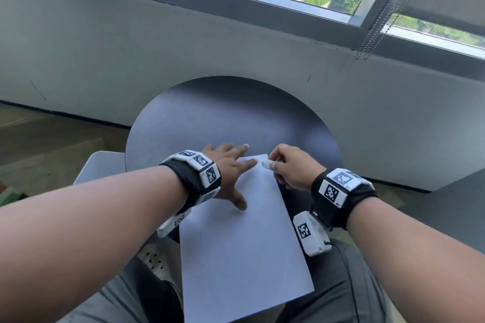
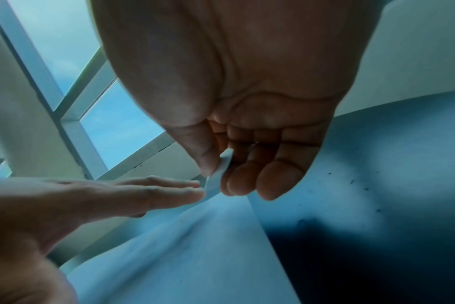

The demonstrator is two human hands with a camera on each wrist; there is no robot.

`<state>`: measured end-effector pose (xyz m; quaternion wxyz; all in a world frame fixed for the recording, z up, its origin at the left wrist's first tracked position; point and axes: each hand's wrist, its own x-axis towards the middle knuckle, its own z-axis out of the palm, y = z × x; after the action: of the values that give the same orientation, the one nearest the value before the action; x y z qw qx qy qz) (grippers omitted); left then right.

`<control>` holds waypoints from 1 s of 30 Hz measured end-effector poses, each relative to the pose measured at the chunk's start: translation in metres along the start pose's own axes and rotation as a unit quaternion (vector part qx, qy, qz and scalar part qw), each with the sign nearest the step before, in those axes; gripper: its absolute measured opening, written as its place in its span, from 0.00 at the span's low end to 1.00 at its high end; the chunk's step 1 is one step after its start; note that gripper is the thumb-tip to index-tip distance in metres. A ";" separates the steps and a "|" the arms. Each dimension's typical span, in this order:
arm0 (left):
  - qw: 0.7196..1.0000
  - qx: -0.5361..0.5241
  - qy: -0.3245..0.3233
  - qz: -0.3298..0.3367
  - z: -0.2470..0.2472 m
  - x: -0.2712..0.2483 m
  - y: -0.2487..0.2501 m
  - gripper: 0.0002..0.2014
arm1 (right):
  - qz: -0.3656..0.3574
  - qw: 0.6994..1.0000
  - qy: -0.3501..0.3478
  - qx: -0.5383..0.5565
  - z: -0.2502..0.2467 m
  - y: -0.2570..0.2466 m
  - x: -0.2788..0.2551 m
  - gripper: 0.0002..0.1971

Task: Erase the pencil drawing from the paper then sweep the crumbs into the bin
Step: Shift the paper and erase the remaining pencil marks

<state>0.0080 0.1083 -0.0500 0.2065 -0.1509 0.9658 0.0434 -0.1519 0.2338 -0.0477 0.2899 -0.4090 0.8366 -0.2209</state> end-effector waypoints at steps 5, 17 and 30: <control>1.000 -0.016 -0.021 0.002 0.016 0.001 -0.007 0.62 | -0.007 0.989 -0.028 -0.144 0.015 -0.004 0.002 0.10; 1.000 -0.004 -0.004 -0.021 0.027 -0.010 -0.006 0.63 | -0.016 0.977 -0.037 -0.208 0.023 -0.011 -0.016 0.11; 0.999 0.041 0.020 0.018 0.017 -0.024 -0.013 0.53 | -0.006 0.978 -0.080 -0.194 0.026 -0.017 -0.011 0.10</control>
<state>0.0399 0.1052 -0.0556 0.1925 -0.1258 0.9732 0.0049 -0.1191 0.2297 -0.0530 0.2693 -0.4791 0.8351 -0.0230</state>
